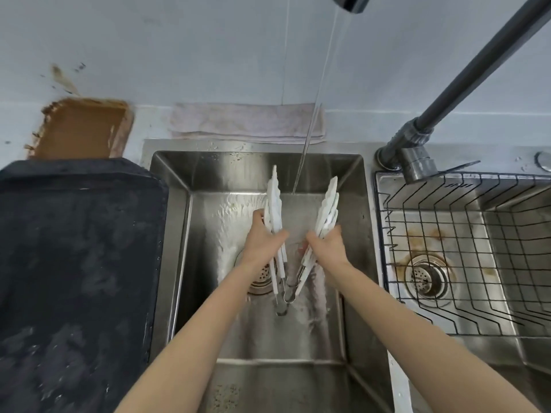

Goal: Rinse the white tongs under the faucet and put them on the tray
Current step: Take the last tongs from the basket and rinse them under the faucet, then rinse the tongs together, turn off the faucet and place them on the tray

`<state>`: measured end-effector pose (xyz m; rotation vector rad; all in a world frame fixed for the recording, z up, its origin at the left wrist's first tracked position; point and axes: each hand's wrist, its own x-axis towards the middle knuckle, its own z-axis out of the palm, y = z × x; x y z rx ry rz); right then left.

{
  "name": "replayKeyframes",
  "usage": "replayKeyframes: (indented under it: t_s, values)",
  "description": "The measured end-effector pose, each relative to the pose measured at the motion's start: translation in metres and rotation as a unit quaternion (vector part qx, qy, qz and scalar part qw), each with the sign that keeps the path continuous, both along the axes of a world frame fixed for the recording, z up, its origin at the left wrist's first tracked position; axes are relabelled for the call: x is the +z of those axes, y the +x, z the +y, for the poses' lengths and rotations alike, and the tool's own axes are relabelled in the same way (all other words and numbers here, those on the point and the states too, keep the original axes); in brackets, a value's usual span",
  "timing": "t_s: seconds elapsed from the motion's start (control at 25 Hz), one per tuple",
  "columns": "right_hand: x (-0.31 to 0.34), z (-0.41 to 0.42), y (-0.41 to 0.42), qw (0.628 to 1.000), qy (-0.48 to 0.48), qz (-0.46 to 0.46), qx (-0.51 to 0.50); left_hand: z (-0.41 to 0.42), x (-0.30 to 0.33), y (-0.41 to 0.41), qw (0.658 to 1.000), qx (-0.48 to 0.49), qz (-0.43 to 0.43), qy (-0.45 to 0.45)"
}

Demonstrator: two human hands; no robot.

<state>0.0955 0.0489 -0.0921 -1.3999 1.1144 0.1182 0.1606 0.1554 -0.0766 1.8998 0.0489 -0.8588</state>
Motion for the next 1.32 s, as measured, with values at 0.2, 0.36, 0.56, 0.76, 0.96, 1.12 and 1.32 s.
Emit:
replayKeyframes:
  t_s: [0.2, 0.36, 0.56, 0.76, 0.96, 1.12, 1.32]
  values:
    - [0.023, -0.026, 0.008, 0.993, 0.019, -0.105, -0.044, -0.019, 0.056, 0.021, 0.992, -0.065, -0.059, -0.09]
    - [0.043, -0.04, 0.013, 0.984, 0.015, -0.18, -0.009, -0.035, 0.083, 0.031, 0.984, -0.07, -0.076, -0.145]
    - [0.051, -0.041, 0.016, 0.982, 0.04, -0.185, -0.021, -0.054, 0.104, 0.037, 0.974, 0.006, -0.044, -0.222]
    - [0.056, -0.042, 0.013, 0.98, 0.06, -0.185, -0.041, -0.058, 0.111, 0.034, 0.976, -0.004, -0.094, -0.198]
    - [0.054, -0.04, 0.009, 0.985, 0.039, -0.163, -0.036, -0.059, 0.121, 0.03, 0.979, -0.042, -0.127, -0.157]
    - [0.056, -0.037, 0.008, 0.984, 0.038, -0.169, -0.031, -0.055, 0.125, 0.029, 0.979, 0.003, -0.105, -0.173]
    - [0.068, -0.036, 0.004, 0.985, -0.008, -0.173, -0.015, -0.038, 0.105, 0.031, 0.979, 0.086, -0.051, -0.175]
